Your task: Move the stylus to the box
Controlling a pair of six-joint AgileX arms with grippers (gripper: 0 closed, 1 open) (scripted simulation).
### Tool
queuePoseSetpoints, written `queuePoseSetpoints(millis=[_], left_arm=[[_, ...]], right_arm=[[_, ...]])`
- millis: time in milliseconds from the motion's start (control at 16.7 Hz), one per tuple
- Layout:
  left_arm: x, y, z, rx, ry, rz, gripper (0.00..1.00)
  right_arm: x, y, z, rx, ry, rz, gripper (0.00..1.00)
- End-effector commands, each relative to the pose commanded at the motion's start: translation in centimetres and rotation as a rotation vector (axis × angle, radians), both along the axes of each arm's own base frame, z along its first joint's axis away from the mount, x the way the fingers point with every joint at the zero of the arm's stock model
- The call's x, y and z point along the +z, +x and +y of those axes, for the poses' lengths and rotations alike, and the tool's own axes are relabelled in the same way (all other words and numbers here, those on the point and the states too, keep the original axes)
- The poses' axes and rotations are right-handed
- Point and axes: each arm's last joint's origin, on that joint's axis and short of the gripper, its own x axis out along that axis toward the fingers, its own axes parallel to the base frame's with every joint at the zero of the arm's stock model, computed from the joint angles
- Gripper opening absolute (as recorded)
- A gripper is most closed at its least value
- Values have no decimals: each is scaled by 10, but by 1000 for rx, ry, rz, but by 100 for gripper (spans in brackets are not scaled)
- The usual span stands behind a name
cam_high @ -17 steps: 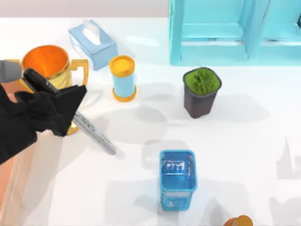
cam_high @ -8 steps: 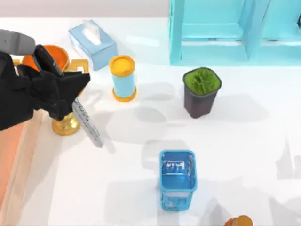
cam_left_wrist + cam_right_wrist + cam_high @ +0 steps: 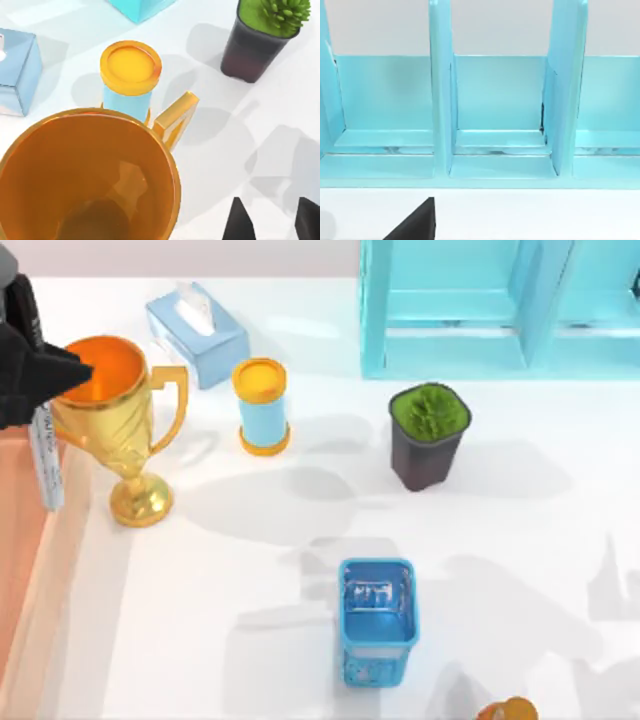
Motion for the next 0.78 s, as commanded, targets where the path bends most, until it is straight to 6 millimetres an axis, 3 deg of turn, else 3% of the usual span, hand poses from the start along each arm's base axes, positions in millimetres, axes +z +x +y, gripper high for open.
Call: queuePoseSetpoints(millis=[360, 600, 780], left_arm=[[-32, 19, 76, -195, -61, 178, 0], [-50, 19, 117, -320, -168, 82, 0], [-51, 12, 143, -346, -189, -59, 0]], right_arm=[[0, 0, 0, 0, 0, 0, 100], [0, 0, 0, 0, 0, 0, 100], [0, 0, 0, 0, 0, 0, 100]])
